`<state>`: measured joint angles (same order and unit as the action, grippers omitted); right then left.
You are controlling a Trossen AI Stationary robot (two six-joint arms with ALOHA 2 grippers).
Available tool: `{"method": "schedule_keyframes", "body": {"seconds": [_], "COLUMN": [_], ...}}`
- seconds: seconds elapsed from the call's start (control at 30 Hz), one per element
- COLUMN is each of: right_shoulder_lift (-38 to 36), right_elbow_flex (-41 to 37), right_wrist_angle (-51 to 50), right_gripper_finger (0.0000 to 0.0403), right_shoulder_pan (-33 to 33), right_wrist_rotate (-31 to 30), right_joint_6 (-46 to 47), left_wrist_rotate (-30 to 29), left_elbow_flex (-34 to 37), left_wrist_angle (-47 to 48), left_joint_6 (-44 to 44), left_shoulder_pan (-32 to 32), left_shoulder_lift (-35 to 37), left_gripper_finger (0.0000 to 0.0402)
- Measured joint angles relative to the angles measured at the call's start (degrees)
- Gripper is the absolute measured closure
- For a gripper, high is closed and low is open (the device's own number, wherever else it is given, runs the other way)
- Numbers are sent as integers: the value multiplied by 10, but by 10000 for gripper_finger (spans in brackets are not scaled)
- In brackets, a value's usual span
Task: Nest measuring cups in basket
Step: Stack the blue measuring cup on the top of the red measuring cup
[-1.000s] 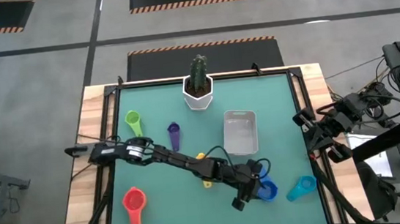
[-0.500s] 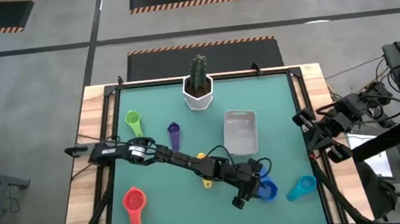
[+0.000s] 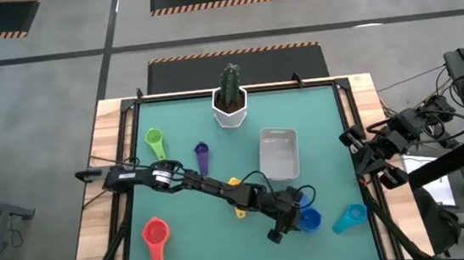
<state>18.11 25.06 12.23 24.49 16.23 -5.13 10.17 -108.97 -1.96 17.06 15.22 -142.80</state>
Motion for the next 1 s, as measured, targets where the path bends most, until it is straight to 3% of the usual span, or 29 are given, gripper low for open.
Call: {"method": "schedule_keyframes", "body": {"seconds": [0.63,0.83,1.0], "right_shoulder_lift": [0,0,-1], "right_elbow_flex": [0,0,0], "right_wrist_angle": [-2,-6,-11], "right_gripper_finger": [394,394,394], "right_shoulder_pan": [0,0,0], "right_wrist_rotate": [0,0,0], "right_joint_6": [0,1,2], "left_wrist_rotate": [-6,-7,-9], "left_elbow_flex": [0,-14,-73], "left_wrist_angle": [-4,13,108], "left_joint_6": [-1,-13,-22], "left_shoulder_pan": [1,3,8], "left_shoulder_lift": [0,1,1], "left_gripper_finger": [393,400,401]}}
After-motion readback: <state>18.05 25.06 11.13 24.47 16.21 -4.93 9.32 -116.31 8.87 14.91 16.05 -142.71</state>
